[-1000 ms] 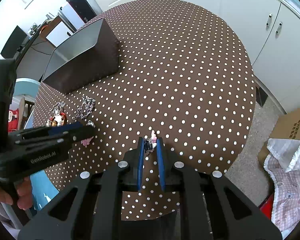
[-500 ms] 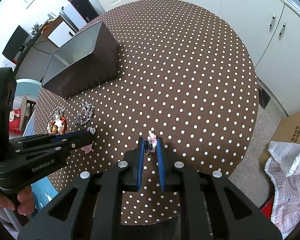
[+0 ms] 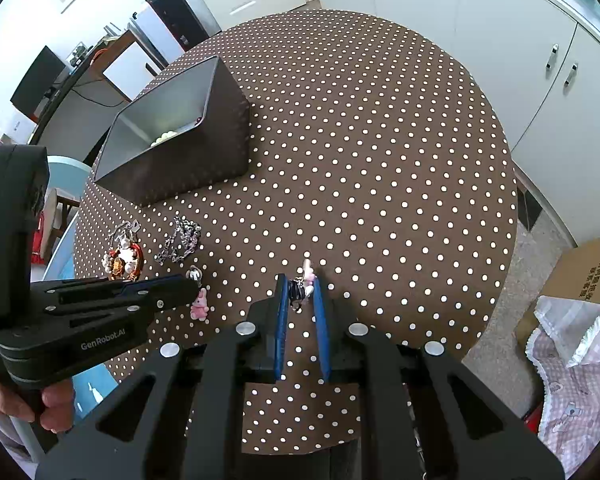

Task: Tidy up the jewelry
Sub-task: 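Carry both charms over the silver tin and open both tools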

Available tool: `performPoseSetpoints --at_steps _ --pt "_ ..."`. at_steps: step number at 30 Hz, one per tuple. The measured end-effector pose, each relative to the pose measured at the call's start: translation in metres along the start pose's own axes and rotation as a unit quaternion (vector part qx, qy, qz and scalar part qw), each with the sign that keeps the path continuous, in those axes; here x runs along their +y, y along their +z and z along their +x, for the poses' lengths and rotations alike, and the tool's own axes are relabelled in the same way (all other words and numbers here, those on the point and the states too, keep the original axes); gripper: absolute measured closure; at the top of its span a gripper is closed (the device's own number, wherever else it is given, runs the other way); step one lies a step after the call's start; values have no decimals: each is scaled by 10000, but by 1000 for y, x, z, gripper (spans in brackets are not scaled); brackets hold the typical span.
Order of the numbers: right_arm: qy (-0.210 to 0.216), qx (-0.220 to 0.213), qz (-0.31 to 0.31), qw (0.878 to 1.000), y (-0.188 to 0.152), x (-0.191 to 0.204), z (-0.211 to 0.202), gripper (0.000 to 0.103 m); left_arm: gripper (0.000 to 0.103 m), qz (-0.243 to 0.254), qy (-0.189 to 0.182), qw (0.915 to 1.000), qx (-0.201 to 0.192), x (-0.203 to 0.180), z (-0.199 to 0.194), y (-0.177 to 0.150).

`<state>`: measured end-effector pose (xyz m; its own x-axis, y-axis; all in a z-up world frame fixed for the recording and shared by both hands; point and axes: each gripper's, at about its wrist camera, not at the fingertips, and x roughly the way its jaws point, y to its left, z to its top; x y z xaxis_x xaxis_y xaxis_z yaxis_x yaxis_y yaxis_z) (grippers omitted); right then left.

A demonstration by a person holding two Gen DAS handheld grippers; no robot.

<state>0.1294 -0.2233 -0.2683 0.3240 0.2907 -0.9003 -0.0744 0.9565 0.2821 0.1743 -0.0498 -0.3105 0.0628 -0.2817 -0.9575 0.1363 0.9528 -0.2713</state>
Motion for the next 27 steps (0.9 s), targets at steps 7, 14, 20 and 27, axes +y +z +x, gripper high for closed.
performPoseSetpoints --at_steps 7,14,20,27 --pt "-16 72 68 9999 -2 -4 4 91 89 101 91 9999 -26 -7 5 12" --pt "-25 20 91 10000 2 -7 1 91 89 232 -56 9997 -96 -22 3 18" --pt "5 -71 -45 10000 14 -2 -5 91 89 162 -86 9994 -300 -19 -14 25" --pt "228 -346 -460 9981 42 21 -14 91 89 -49 -25 9956 -934 -14 -53 36"
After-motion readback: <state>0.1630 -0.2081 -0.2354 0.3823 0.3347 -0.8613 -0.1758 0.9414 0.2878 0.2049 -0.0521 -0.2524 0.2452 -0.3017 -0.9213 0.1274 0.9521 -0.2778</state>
